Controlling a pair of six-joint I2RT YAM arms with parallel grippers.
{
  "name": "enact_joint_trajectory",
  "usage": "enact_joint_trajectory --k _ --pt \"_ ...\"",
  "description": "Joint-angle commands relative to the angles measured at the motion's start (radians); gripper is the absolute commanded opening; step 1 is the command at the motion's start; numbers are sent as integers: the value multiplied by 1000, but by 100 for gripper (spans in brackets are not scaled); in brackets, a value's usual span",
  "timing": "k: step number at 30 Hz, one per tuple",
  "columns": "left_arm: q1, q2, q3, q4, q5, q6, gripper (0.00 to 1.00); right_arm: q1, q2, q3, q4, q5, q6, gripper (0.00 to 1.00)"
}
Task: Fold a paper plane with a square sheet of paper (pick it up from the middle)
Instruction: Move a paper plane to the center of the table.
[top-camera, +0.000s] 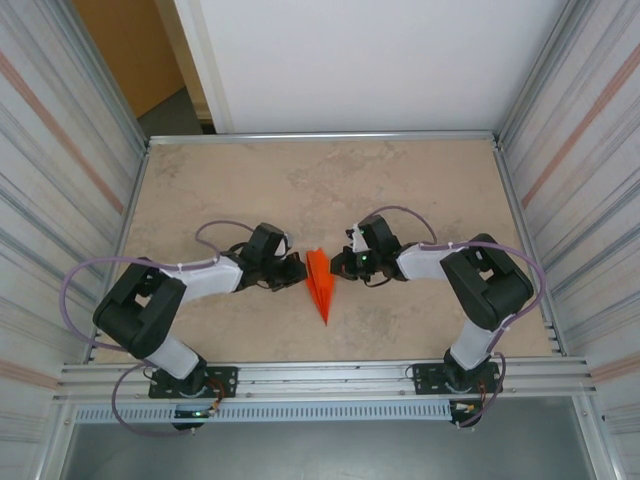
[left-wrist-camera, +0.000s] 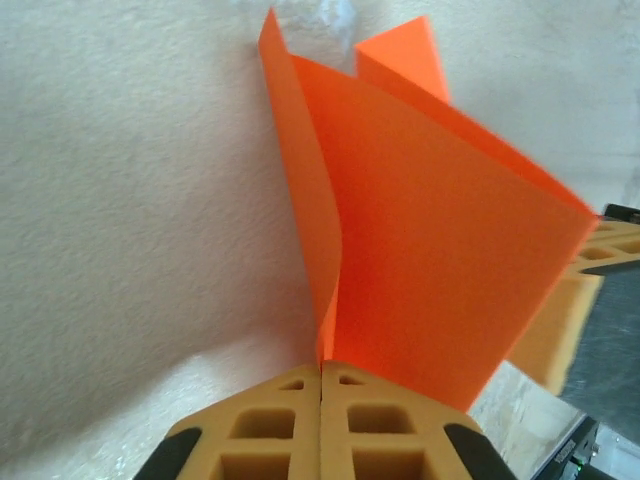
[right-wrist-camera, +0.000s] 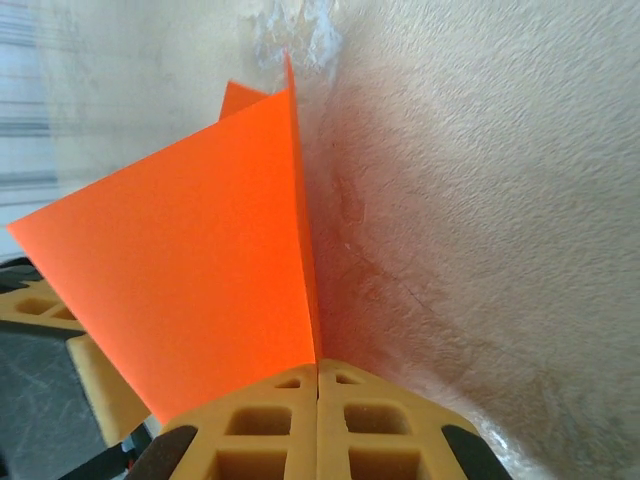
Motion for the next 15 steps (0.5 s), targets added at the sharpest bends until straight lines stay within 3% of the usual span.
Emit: enact_joint_trajectory --k 1,15 --pt "8 -29 16 -82 -42 26 2 -28 -68 -6 -21 10 6 1" --pt "70 -139 -43 -107 -41 58 1 -80 -117 -17 -75 48 -20 1"
